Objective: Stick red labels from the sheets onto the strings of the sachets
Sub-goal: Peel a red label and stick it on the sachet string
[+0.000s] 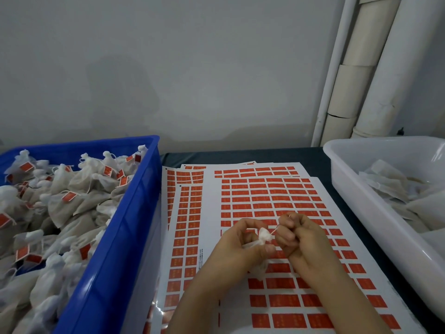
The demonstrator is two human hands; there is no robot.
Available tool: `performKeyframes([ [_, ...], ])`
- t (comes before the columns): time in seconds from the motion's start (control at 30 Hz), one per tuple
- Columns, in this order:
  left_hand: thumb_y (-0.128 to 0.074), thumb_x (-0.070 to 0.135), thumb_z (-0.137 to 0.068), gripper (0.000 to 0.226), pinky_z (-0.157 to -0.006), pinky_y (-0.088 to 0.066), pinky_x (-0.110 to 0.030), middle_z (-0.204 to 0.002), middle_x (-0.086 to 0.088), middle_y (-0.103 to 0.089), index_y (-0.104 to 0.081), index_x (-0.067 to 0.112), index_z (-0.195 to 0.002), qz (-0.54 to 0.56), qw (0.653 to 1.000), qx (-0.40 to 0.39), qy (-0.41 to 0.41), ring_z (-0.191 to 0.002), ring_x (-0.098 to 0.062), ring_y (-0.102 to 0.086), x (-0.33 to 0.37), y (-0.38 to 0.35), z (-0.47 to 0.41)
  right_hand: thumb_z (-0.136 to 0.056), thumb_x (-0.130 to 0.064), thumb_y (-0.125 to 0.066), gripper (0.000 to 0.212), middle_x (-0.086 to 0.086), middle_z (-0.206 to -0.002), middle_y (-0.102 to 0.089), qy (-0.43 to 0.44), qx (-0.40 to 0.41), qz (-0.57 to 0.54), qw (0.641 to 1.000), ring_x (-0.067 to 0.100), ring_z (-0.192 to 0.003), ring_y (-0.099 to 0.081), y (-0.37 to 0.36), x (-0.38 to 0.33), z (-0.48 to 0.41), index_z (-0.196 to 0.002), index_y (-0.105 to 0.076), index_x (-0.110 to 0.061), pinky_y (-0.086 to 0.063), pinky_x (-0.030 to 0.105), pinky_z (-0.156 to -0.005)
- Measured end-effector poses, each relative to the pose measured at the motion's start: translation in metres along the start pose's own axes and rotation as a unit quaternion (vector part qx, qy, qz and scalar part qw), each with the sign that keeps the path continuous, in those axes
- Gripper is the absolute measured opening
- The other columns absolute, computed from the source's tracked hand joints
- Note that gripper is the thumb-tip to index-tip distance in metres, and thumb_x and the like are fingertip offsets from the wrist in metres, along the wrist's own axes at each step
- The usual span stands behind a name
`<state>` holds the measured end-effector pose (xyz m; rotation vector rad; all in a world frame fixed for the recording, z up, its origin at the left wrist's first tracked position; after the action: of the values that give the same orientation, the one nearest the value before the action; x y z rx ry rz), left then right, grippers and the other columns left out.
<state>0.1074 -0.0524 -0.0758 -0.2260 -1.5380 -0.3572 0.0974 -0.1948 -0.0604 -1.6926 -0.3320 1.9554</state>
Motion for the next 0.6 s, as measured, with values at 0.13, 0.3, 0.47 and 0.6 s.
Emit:
performKeyframes([
  [0.13, -0.073, 0.029, -0.079, 0.032, -0.058, -0.048, -0.009, -0.083, 0.011, -0.066, -0.052, 0.046, -0.096, -0.017, 1.000, -0.016, -0.011, -0.073, 0.003, -0.065, 0.001, 0.001, 0.001, -0.094, 0.003, -0.026, 0.038, 0.001, -0.051, -0.042, 0.004, 0.015, -0.026, 1.000, 0.006, -0.037, -0.035, 0.004, -0.004, -0.007, -0.063, -0.042, -0.011, -0.032, 0.015, -0.035],
  [0.3, -0.072, 0.028, -0.080, 0.032, -0.061, -0.049, -0.010, -0.068, 0.023, -0.058, -0.050, 0.043, -0.099, -0.042, 0.998, -0.054, -0.013, -0.071, 0.005, -0.063, 0.000, 0.000, 0.003, -0.096, 0.000, -0.027, 0.038, -0.001, -0.048, -0.043, 0.024, 0.050, 0.008, 0.998, 0.005, -0.036, -0.032, 0.008, -0.006, -0.010, -0.063, -0.044, -0.013, -0.029, 0.014, -0.036],
  [0.47, -0.071, 0.029, -0.081, 0.033, -0.059, -0.048, -0.008, -0.072, 0.024, -0.057, -0.048, 0.042, -0.101, -0.050, 0.996, -0.080, 0.008, -0.072, 0.008, -0.062, 0.004, 0.001, 0.006, -0.098, -0.005, -0.031, 0.041, -0.002, -0.050, -0.045, 0.052, 0.058, 0.065, 0.995, 0.006, -0.037, -0.034, 0.008, -0.005, -0.010, -0.062, -0.047, -0.015, -0.030, 0.014, -0.038],
  [0.6, -0.068, 0.038, -0.082, 0.028, -0.068, -0.052, -0.012, -0.097, 0.018, -0.058, -0.049, 0.050, -0.099, -0.074, 0.992, -0.097, 0.029, -0.088, -0.006, -0.062, 0.006, 0.004, 0.011, -0.094, -0.030, -0.040, 0.030, -0.003, -0.056, -0.057, 0.184, 0.041, 0.266, 0.945, 0.011, -0.039, -0.047, 0.009, -0.005, -0.005, -0.070, -0.056, -0.023, -0.041, 0.014, -0.042],
])
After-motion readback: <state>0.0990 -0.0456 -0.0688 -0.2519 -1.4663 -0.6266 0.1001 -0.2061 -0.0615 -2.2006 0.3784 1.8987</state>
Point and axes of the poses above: each hand's wrist, its own z-axis away from the middle knuckle, its own y-axis out of the back of the hand, x = y × z, the point moved 1 cm from there along -z, towards the middle knuckle
